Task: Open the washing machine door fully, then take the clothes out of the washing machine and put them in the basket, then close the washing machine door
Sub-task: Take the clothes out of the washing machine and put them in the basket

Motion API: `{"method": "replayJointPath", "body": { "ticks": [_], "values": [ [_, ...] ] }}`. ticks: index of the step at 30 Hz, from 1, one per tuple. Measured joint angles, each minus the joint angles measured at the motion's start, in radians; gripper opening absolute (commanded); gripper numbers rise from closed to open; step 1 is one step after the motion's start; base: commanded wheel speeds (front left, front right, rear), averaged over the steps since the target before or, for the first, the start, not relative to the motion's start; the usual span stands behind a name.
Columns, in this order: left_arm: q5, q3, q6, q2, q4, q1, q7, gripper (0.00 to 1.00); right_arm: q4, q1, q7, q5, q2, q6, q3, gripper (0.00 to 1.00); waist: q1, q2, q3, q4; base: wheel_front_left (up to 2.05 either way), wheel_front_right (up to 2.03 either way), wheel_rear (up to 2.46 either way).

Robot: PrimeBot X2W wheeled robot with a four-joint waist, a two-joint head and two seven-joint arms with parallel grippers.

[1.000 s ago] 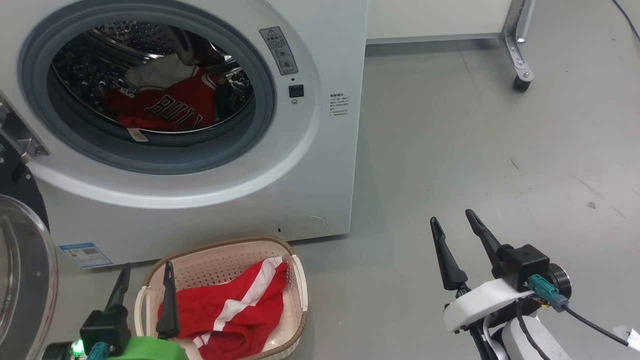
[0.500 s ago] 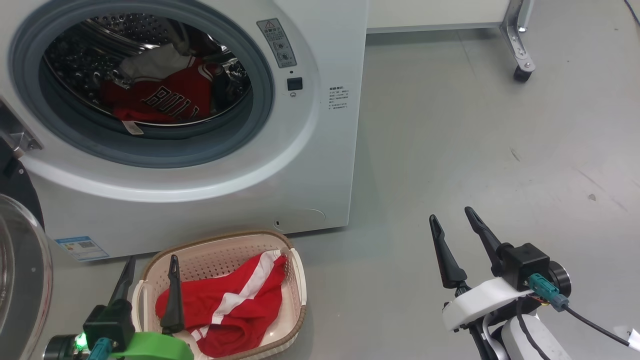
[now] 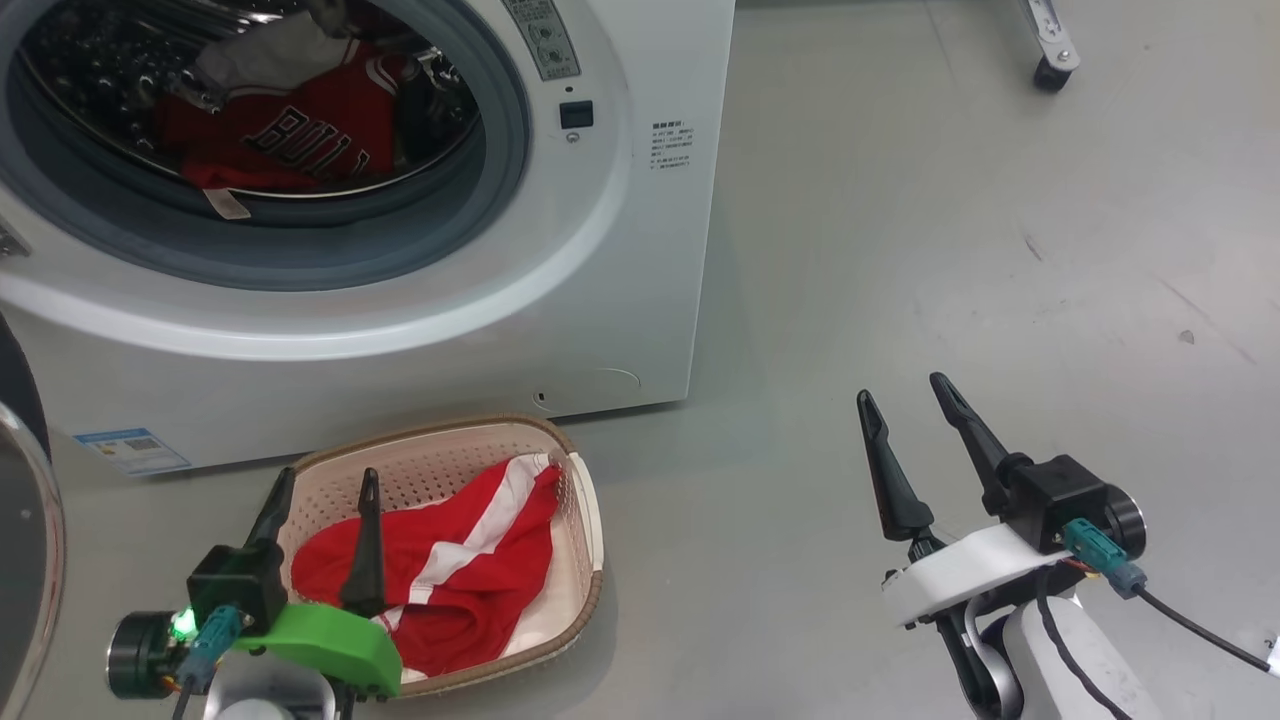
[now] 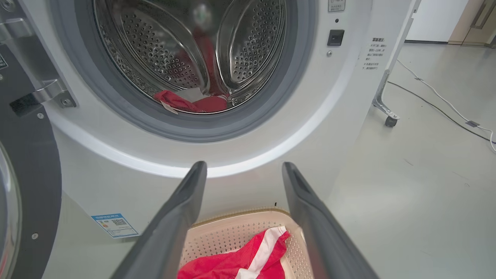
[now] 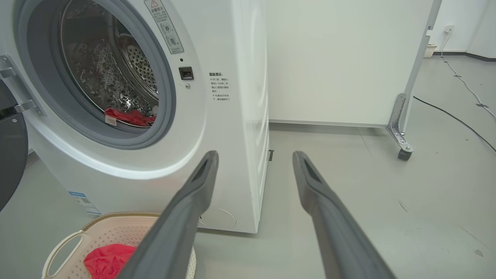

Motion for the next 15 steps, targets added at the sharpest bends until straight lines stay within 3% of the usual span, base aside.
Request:
{"method": "replayJointPath", "body": {
  "ticks": [15],
  "values": [
    [0.046,-0.006,-0.010,0.054,0.115,-0.296,0.116,1.00,-0.068,-0.126,0.000,0.008,-0.001,-0.001,0.046,1.00,0.0002,0.0000,0.187,-0.029,0.00,0.00,0.00]
  ]
}}
